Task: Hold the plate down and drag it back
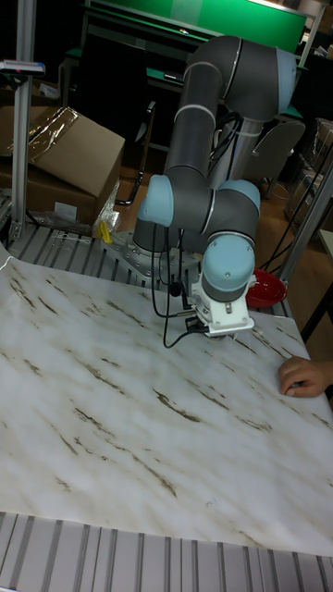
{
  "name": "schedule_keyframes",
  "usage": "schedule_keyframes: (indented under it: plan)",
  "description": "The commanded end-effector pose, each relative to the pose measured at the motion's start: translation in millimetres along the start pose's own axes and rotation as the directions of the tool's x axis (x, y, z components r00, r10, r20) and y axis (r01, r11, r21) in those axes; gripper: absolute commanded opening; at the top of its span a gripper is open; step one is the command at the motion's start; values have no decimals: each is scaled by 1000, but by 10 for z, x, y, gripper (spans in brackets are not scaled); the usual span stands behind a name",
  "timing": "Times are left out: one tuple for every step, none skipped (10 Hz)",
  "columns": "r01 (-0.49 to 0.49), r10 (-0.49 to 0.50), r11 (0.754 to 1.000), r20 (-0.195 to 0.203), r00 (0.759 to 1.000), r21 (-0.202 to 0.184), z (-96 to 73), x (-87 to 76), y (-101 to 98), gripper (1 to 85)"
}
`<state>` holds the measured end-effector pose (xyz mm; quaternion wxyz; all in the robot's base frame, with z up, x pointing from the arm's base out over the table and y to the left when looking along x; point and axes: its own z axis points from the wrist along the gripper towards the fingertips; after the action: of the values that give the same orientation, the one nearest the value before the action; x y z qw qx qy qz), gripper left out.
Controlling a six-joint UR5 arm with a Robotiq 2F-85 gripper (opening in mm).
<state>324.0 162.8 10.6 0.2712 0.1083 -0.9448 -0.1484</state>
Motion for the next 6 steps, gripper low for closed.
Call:
schedule_keyframes:
  plan:
    - [-4,4,1000,11,1000,-26,16,-33,84,13]
    - [-4,4,1000,14,1000,-26,28,-40,85,13]
    - [-4,5,1000,18,1000,-24,46,-51,82,13]
    - [-5,6,1000,21,1000,-22,55,-59,79,13]
    - [-8,9,1000,25,1000,-22,57,-72,78,13]
    - [-14,14,1000,38,999,-22,64,-101,81,13]
